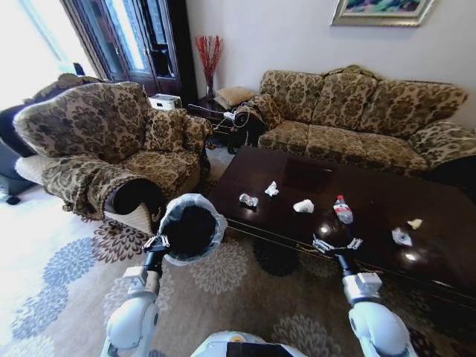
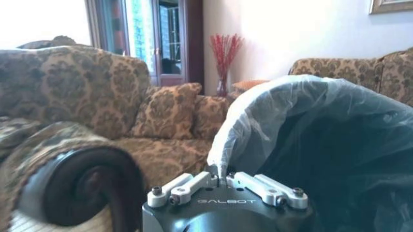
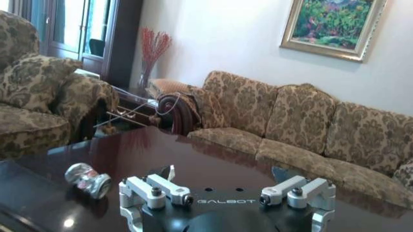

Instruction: Move to the front of the table and place the trash on the table into the trash bin.

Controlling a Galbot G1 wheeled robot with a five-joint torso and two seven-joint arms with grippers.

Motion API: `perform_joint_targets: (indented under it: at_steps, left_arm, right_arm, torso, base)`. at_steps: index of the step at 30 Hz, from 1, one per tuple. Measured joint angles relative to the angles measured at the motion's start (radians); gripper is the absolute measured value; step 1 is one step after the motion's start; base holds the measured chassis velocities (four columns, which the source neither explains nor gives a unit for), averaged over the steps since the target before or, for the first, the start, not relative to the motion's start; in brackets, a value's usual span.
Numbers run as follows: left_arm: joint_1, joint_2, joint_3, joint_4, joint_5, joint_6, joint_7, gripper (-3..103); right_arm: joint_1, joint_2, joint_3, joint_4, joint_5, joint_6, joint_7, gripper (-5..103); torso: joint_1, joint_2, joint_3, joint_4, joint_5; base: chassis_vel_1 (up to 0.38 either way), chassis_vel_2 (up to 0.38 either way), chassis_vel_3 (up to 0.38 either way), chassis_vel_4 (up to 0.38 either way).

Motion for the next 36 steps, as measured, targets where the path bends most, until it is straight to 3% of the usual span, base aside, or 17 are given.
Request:
perform_joint_targets:
  at_steps: [22,36]
  left_arm:
    - [-0.013,0.007,0.002,-0.005,-0.004,0.012,0.001,1]
    - [-0.012,0.006,0.002,-0.005,-0.004,0.013,0.002,1]
  right_arm:
    - [0.008,-0.004,-0.012,-0.008,-0.009,-0.008,-0.005,100]
    - [0.007,-0.004,-0.011,-0.008,-0.009,-0.008,-0.005,100]
  torso:
    - [0.001,0.000,0.000,0.0001,0.0000]
    - [0.000,0.000,0.000,0.0001,-0.0001]
  base:
    - [-0.196,0.194,0.195,-0.189]
    - [-0.022,0.017,0.017,-0.022]
